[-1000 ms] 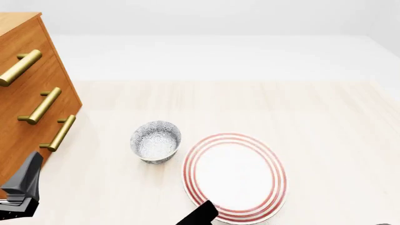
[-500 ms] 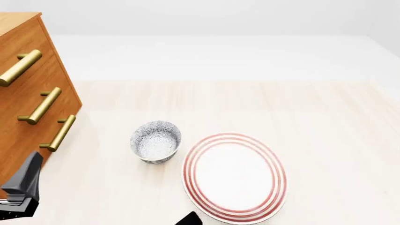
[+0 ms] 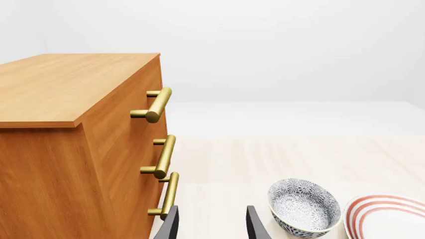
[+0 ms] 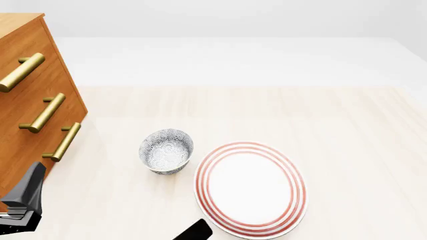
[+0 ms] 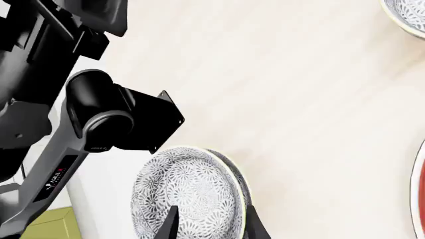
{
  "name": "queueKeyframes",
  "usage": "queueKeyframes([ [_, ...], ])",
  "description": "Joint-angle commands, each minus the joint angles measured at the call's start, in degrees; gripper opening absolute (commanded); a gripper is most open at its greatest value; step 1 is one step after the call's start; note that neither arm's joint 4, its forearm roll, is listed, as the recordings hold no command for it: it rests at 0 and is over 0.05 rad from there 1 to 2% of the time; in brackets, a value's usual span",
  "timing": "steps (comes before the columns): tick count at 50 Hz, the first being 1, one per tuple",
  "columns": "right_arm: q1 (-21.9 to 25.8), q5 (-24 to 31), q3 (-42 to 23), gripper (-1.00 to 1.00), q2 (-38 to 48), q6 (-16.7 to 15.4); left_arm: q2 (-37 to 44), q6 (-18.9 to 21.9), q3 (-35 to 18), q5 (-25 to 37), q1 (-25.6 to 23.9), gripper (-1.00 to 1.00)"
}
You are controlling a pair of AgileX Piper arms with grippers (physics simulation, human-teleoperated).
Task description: Stack the bowl in the middle on the bowl at the back.
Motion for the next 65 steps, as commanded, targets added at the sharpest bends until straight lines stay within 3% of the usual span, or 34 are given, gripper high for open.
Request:
queueKeyframes([
  [1, -0.5, 6.8, -2.2, 1.0, -6.0, -2.2, 0.0, 0.0, 0.0, 0.0, 0.0, 1.0],
  [8, -1.3, 12.1, -4.3, 1.0, -10.6, -3.7, 0.0, 0.0, 0.0, 0.0, 0.0, 1.0],
  [23, -3.4, 16.2, -3.9, 1.0, -16.2, -4.7, 0.0, 0.0, 0.0, 0.0, 0.0, 1.0],
  [37, -8.3, 22.0, -3.0, 1.0, -27.3, -5.3, 0.0, 0.0, 0.0, 0.0, 0.0, 1.0],
  [48, -11.4, 28.3, -6.6, 1.0, -35.3, -7.3, 0.0, 0.0, 0.0, 0.0, 0.0, 1.0],
  [65, -18.2, 31.6, -4.9, 1.0, -43.5, -8.4, -0.3, 0.9, -0.2, 0.3, -0.1, 1.0],
])
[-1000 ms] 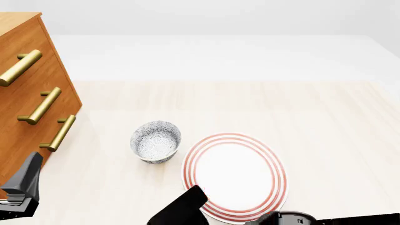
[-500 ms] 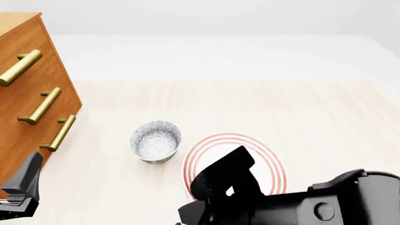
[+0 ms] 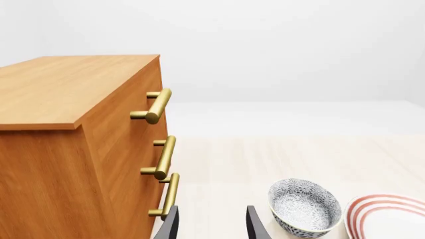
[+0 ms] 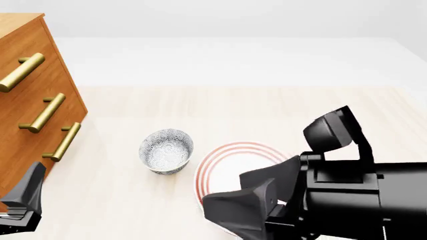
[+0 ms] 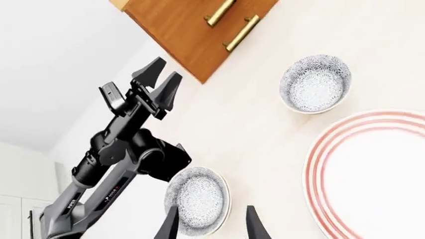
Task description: Stack the bowl in the middle on the bowl at the back.
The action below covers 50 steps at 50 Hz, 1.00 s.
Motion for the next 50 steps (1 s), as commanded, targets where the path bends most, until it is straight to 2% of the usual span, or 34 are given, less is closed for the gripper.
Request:
queueKeyframes([
  [1, -4.5, 3.1, 0.0, 1.0, -5.8, -0.8, -0.1, 0.5, -0.1, 0.1, -0.1, 1.0],
  [20, -12.4, 7.4, 0.5, 1.0, -14.9, 0.9, -0.2, 0.5, -0.3, 0.3, -0.1, 1.0],
  [32, -18.6, 8.4, 2.9, 1.0, -22.0, 5.1, -0.2, 0.6, -0.2, 0.2, -0.1, 1.0],
  [35, -19.5, 8.1, 4.0, 1.0, -23.3, 5.3, -0.2, 0.7, -0.2, 0.1, -0.2, 1.0],
  [41, -22.1, 7.5, 5.7, 1.0, -26.9, 8.2, -0.2, 0.7, -0.2, 0.0, -0.2, 1.0],
  [50, -25.0, 8.3, 5.5, 1.0, -29.1, 9.2, -0.3, 0.8, -2.6, 0.5, 0.2, 1.0],
])
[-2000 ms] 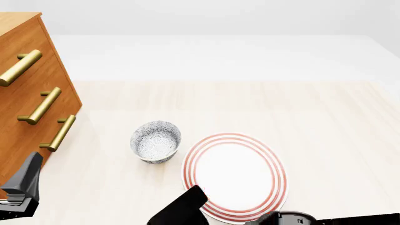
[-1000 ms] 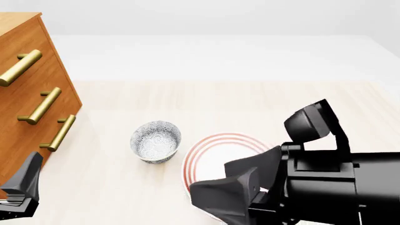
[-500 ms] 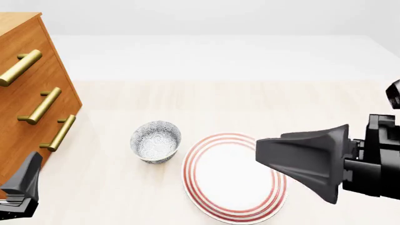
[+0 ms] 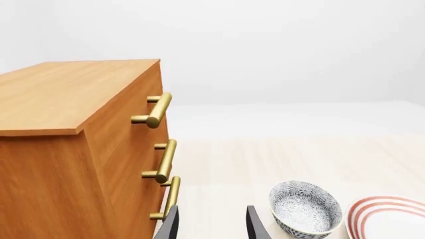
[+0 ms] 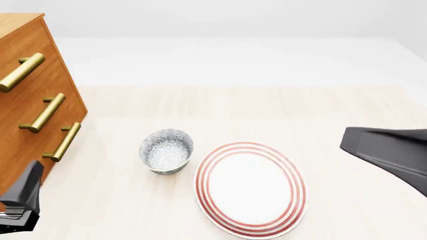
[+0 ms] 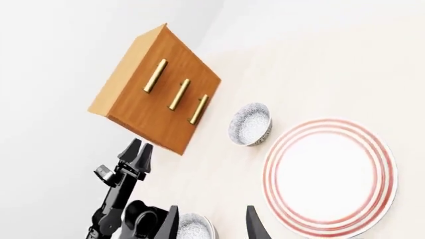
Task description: Stack the bowl in the middle on the bowl at the back.
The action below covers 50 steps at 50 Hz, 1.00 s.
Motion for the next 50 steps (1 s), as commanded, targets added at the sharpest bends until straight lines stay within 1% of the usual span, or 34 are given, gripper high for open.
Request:
queueKeyframes([
  [1, -3.9, 0.5, 0.3, 1.0, -3.6, 1.9, -0.1, 0.2, -2.3, 0.4, 0.2, 1.0],
  [2, -4.0, 0.6, 0.1, 1.0, -3.5, 1.8, -0.1, 0.1, -2.6, 0.5, 0.1, 1.0],
  [7, -4.8, 1.5, -1.9, 1.0, -3.3, 1.0, -0.1, -1.5, -7.8, 3.4, -0.7, 1.0],
  [8, -4.8, 1.5, -1.9, 1.0, -3.3, 1.0, -0.1, -1.5, -7.8, 3.4, -0.7, 1.0],
  [12, -5.3, 2.0, -2.7, 1.0, -3.6, 0.8, -0.1, -1.9, -10.9, 5.3, -1.3, 1.0],
  [24, -7.3, 3.2, -4.3, 1.0, -4.7, 0.6, -0.1, -1.9, -19.7, 11.7, -1.9, 1.0],
  [27, -7.5, 3.7, -4.4, 1.0, -5.4, 0.7, -0.1, -1.5, -21.1, 12.8, -1.7, 1.0],
  [34, -8.3, 4.5, -4.5, 1.0, -6.3, 0.8, -0.1, -0.8, -22.1, 13.5, -1.7, 1.0],
  [40, -10.1, 5.6, -4.8, 1.0, -7.5, 0.8, -0.1, -0.6, -22.1, 14.1, -1.9, 1.0],
  [50, -12.0, 6.9, -3.2, 1.0, -10.8, 1.9, -0.1, 0.7, -25.4, 19.2, -2.5, 1.0],
])
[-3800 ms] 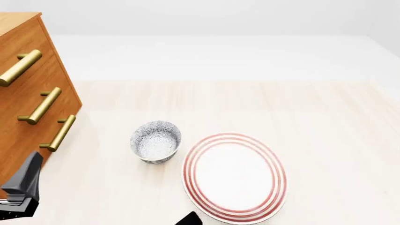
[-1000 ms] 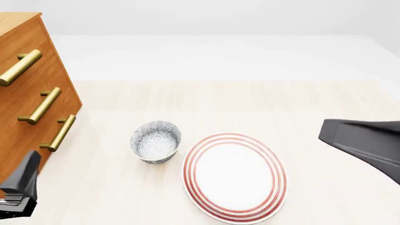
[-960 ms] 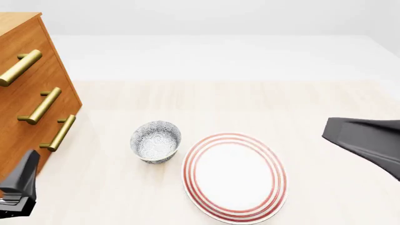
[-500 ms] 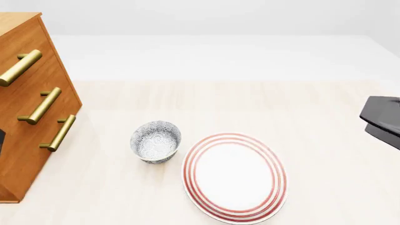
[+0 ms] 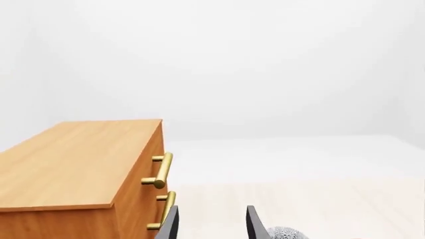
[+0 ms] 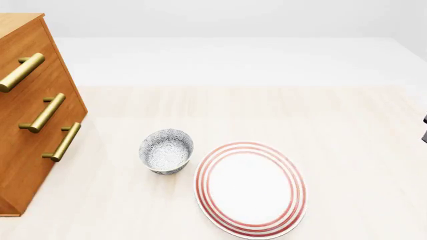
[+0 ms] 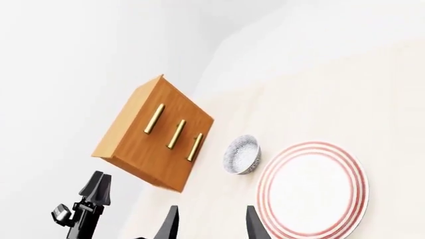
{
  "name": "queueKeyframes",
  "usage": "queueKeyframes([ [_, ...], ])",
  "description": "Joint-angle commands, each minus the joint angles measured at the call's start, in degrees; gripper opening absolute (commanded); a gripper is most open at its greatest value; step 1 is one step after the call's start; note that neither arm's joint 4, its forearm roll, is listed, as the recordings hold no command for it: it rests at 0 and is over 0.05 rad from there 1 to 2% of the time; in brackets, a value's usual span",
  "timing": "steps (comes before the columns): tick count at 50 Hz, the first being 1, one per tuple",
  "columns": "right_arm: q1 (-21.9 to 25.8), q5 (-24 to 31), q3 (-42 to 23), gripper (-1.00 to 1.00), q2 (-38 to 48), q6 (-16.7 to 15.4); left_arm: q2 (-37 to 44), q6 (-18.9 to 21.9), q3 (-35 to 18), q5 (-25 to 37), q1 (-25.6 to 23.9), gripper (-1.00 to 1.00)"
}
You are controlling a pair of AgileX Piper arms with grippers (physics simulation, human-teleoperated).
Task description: Stack the bowl in the middle on the bowl at the back.
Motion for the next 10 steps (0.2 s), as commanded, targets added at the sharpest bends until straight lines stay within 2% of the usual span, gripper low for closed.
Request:
queueKeyframes([
  [1, -2.1, 1.6, 1.0, 1.0, -3.0, 0.9, 0.0, 1.3, -3.4, 4.5, -0.5, 1.0],
  [10, -2.6, 2.5, 1.0, 1.0, -3.9, 0.7, 0.0, 2.8, -6.5, 7.5, -1.2, 1.0],
])
